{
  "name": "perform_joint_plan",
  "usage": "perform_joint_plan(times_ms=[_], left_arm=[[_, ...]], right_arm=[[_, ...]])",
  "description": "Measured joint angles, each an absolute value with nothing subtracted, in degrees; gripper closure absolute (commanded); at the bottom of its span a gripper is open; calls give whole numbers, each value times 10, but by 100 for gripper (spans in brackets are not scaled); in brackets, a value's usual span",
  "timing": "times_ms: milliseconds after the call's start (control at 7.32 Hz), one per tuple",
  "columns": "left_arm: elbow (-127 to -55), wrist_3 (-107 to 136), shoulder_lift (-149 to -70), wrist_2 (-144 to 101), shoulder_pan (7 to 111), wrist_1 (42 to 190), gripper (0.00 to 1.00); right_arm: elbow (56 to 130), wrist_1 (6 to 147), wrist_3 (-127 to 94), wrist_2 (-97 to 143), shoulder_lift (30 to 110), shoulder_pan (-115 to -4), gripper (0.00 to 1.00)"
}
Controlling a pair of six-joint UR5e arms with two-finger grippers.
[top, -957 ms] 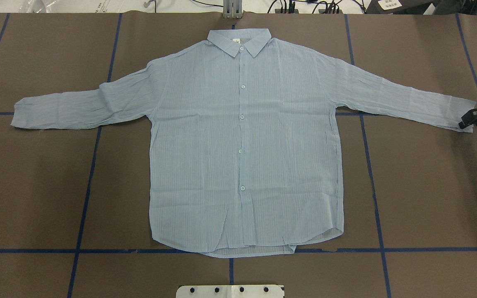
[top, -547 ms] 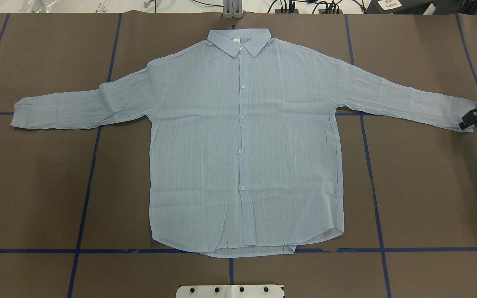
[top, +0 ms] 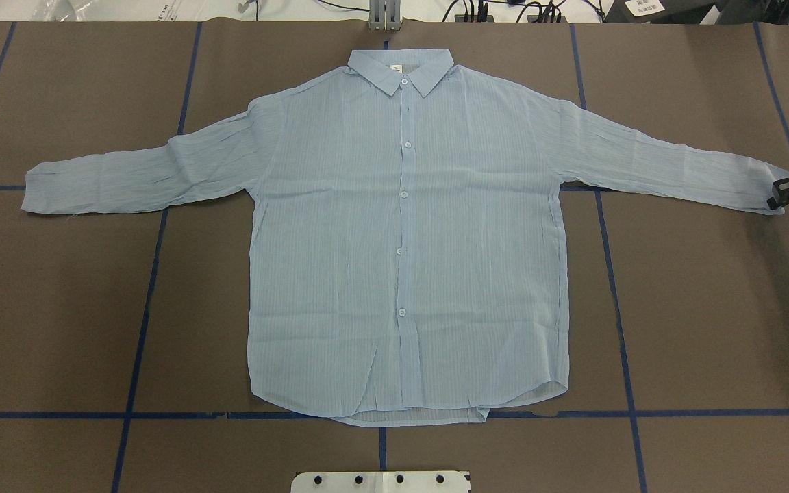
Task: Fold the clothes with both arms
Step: 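Lift the cuff and carry it across toward the shirt collar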
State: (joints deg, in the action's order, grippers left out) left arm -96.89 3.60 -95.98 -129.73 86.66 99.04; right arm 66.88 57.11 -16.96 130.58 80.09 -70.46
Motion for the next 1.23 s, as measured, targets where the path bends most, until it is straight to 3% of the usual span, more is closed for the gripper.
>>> perform_joint_plan(times_ms=[137, 820, 1230], left_arm=[[-969, 36, -960, -1297, 867, 990, 0], [-968, 36, -959, -1297, 867, 990, 0], [-962, 36, -959, -1298, 867, 990, 0]], right_arm=[[673, 571, -170, 1309, 800, -712, 100], [809, 565, -171, 1343, 793, -736, 100], [847, 573, -231, 1362, 709, -697, 100]])
